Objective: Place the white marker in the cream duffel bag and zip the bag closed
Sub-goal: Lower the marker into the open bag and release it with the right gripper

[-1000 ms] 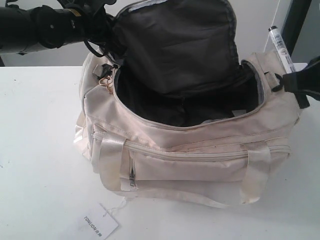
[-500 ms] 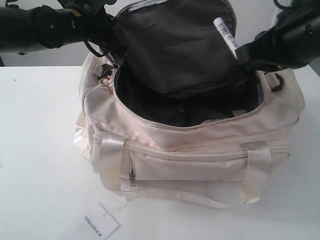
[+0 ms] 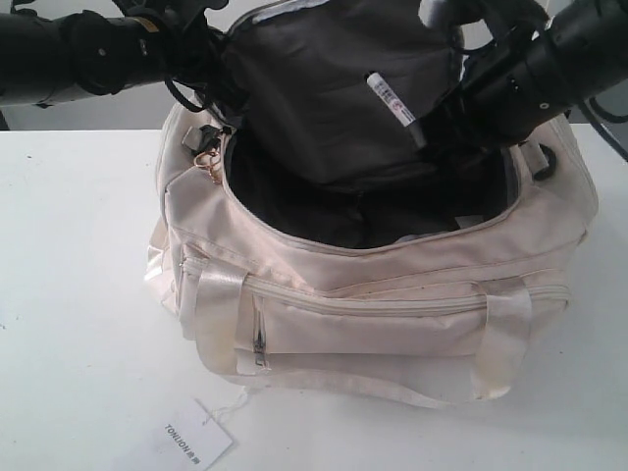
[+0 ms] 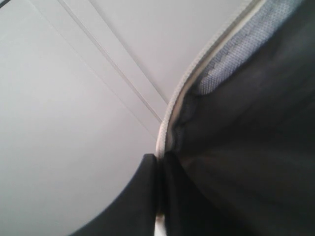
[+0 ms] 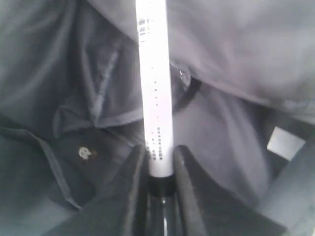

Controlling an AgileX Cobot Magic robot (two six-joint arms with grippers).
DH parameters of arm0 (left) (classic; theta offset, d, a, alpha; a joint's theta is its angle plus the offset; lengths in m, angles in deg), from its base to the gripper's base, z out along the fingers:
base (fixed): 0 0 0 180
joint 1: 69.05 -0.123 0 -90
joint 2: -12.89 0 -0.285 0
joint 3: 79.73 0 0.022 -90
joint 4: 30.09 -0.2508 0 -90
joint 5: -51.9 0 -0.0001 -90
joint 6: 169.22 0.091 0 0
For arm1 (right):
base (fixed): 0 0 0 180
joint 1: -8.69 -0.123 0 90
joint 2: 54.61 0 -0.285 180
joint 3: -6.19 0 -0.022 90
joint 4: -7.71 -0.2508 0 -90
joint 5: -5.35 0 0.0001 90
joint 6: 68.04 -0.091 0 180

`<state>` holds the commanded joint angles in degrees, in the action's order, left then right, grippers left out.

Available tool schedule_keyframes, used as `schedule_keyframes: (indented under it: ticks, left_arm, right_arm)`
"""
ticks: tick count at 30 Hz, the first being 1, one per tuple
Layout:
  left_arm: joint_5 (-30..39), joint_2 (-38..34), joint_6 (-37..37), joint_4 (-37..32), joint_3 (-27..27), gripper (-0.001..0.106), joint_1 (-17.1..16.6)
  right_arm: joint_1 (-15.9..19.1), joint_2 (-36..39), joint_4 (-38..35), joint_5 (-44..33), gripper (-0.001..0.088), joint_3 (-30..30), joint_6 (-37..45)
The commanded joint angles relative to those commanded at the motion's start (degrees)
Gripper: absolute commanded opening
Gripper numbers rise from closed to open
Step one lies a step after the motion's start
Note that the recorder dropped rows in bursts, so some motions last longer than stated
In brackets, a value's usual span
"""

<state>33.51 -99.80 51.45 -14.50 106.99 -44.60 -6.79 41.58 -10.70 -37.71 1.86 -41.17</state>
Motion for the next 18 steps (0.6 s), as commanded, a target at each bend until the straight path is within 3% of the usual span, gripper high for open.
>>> schedule_keyframes:
  ticks: [5, 18]
  left_arm:
    - [0.0, 0.0, 0.0, 0.0, 0.0, 0.0, 0.0]
    - [0.0, 0.0, 0.0, 0.0, 0.0, 0.0, 0.0]
  right_arm:
    - [0.0, 1.95, 6.43, -0.11, 0.0, -0.23, -6.42]
    - [0.0, 4.28, 6.33, -1.94, 0.0, -0.36, -6.66]
